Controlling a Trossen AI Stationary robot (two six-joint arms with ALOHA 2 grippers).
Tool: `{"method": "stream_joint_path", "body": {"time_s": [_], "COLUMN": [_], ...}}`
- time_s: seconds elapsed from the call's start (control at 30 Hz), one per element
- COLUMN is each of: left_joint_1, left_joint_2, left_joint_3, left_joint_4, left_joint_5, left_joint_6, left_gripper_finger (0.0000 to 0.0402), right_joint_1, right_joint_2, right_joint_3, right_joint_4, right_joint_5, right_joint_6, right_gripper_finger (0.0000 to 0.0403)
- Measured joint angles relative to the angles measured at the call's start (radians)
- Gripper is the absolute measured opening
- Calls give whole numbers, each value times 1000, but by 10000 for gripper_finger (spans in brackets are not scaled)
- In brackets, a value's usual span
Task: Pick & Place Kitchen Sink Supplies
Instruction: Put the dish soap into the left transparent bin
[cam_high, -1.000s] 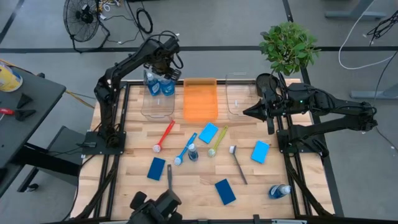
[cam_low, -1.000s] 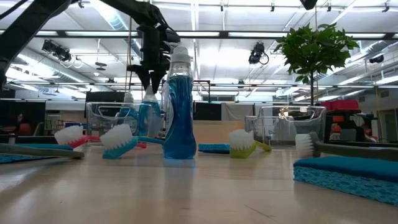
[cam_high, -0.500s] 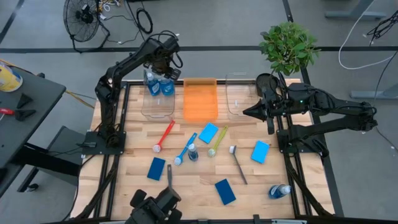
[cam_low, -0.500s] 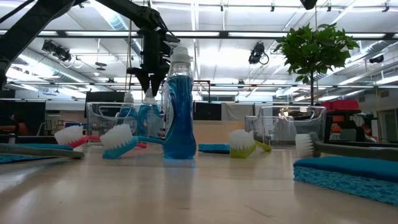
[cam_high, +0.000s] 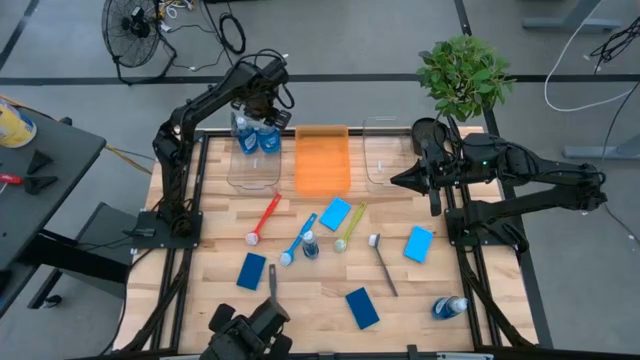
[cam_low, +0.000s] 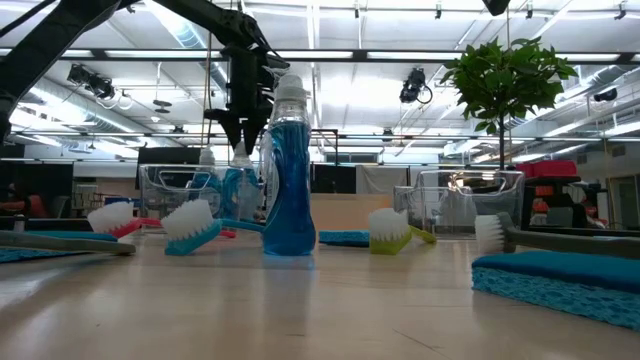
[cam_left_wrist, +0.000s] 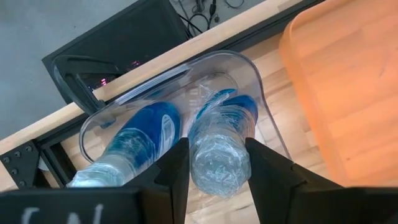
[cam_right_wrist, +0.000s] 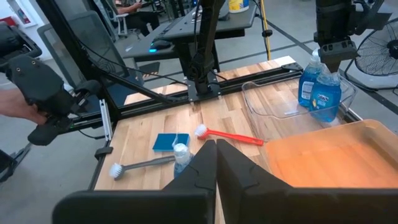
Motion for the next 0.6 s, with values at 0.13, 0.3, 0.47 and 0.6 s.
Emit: {"method": "stream_joint_path", "body": {"time_s": [0.13,0.3,0.47,0.6], "left_joint_1": [2,5,5,5], "left_joint_2": [0,0,0,0], "left_joint_3": [0,0,0,0], "left_joint_4": [-2,-1,-2,-1], "left_joint_5": [-1,-3,-3,-4], "left_joint_6": [-5,-4,-2,-1], "left_gripper_finger": [137,135,137,134], "right_joint_1": [0,0,0,0], "right_joint_2": [0,0,0,0], "right_joint_3": [0,0,0,0], "right_joint_4": [0,1,1,1], "right_joint_5": [0,0,0,0], "right_joint_6": [0,0,0,1], "right_gripper_finger": [11,3,5,5]}}
